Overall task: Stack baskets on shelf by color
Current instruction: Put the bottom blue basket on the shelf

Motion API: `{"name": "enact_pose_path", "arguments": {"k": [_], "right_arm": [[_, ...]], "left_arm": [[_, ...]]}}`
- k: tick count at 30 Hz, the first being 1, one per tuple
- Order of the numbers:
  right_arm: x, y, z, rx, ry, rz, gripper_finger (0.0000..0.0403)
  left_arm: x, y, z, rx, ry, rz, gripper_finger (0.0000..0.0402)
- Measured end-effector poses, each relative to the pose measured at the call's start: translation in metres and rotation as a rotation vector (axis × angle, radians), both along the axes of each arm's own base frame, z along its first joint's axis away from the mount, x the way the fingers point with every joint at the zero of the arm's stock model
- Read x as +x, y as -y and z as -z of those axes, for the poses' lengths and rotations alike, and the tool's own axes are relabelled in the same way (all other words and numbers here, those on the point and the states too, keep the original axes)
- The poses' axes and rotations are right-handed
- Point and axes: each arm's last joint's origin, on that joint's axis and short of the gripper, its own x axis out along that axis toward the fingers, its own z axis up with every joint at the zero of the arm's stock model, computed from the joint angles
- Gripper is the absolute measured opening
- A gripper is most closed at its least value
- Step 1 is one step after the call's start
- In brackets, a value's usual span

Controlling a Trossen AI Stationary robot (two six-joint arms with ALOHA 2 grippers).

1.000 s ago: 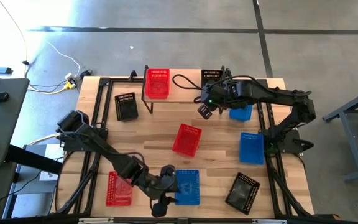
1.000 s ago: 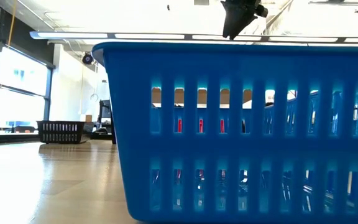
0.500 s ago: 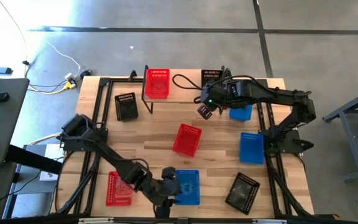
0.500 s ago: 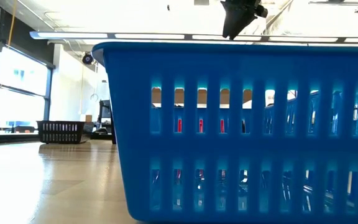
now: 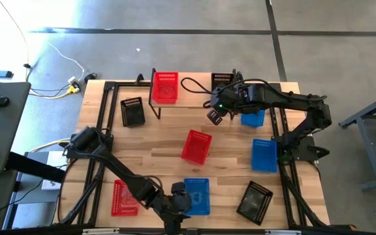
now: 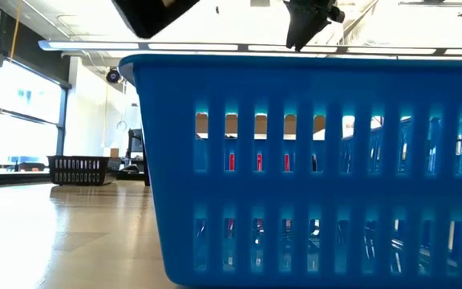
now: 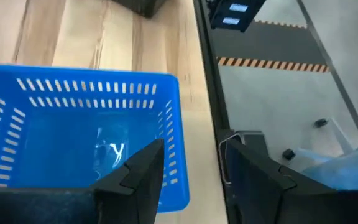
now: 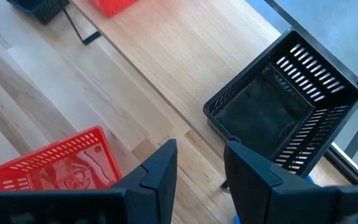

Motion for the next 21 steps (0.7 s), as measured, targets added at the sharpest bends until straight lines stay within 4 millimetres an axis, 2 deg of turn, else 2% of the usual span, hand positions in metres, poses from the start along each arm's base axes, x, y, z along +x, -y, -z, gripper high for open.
{"name": "enact_pose_path", "arguments": {"k": [11, 21], "right_arm": [[0.000, 0.000, 0.000, -0.005, 0.004, 0.002, 0.0119], [0.001, 0.000, -0.001, -0.006, 0.011, 0.003, 0.0119]], "left_arm": [[0.004, 0.007, 0.021, 0.005, -0.028, 0.020, 0.0161], [0.005, 0.007, 0.030, 0.024, -0.044, 0.030, 0.0161]]}}
